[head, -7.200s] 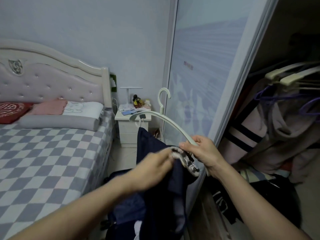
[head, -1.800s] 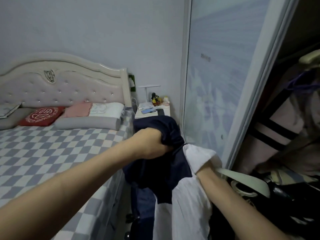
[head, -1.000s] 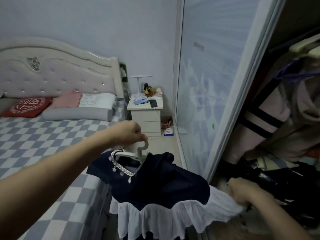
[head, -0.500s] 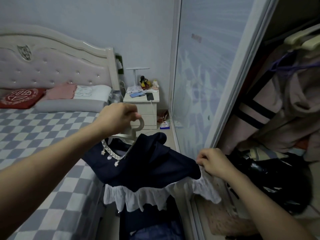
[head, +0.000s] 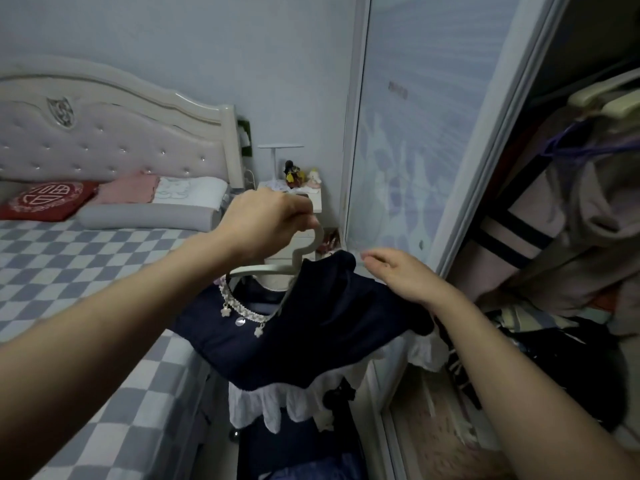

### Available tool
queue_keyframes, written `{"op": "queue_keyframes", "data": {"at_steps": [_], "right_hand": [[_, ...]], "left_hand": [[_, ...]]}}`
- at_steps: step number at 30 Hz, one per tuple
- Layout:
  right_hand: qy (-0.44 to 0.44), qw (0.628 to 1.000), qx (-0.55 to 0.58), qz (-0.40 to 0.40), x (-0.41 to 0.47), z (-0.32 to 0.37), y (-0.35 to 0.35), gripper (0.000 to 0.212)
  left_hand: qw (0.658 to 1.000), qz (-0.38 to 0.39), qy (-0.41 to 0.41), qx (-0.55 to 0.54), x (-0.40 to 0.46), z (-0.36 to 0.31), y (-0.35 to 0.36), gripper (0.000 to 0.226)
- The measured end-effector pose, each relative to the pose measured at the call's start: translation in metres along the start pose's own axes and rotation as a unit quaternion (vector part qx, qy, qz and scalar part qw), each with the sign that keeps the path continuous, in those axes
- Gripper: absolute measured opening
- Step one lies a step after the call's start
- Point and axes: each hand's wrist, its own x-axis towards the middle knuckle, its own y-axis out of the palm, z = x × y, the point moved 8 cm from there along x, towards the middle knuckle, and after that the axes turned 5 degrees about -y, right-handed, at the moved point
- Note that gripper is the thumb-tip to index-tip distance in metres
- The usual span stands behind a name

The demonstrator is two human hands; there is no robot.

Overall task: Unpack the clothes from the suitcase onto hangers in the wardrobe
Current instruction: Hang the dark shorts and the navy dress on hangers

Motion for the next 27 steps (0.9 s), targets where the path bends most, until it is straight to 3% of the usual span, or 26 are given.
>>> {"op": "queue_keyframes", "data": {"at_steps": [1, 3, 7, 11, 15, 18, 20, 25, 27], "right_hand": [[0.027, 0.999, 0.045, 0.005, -0.003, -0.009, 0.001, 0.024], [0.050, 0.992, 0.115, -0.030, -0.012, -0.022, -0.002, 0.032], [0.009, 0.993, 0.096, -0.072, -0.029, -0.019, 0.006, 0.035], [-0.010, 0.981, 0.185, -0.060, -0.050, -0.026, 0.006, 0.024], [-0.020, 0.991, 0.085, -0.102, -0.053, -0.030, 0.002, 0.035], [-0.081, 0.952, 0.015, -0.295, -0.076, -0.033, -0.035, 0.024], [-0.100, 0.925, -0.071, -0.359, -0.099, -0.043, -0.045, 0.016], [-0.041, 0.933, -0.197, -0.299, -0.118, -0.087, -0.014, 0.024], [-0.050, 0.915, -0.234, -0.324, -0.117, -0.075, -0.022, 0.026]], "left_hand": [[1.000, -0.011, -0.003, -0.002, -0.002, 0.004, -0.004, 0.026], [0.999, -0.027, -0.014, -0.014, -0.006, 0.013, -0.009, 0.025], [0.999, -0.028, -0.035, -0.026, -0.010, 0.021, -0.006, 0.023], [0.999, -0.030, -0.034, -0.021, -0.010, 0.022, -0.003, 0.024], [1.000, -0.020, -0.017, -0.009, -0.009, 0.014, 0.001, 0.023], [0.999, -0.033, -0.036, 0.002, -0.006, 0.021, -0.006, 0.025], [0.996, -0.055, -0.064, -0.002, -0.003, 0.033, -0.019, 0.026], [0.995, -0.064, -0.060, -0.053, -0.004, 0.025, -0.017, 0.023], [0.995, -0.054, -0.051, -0.061, -0.005, 0.014, -0.009, 0.023]]}}
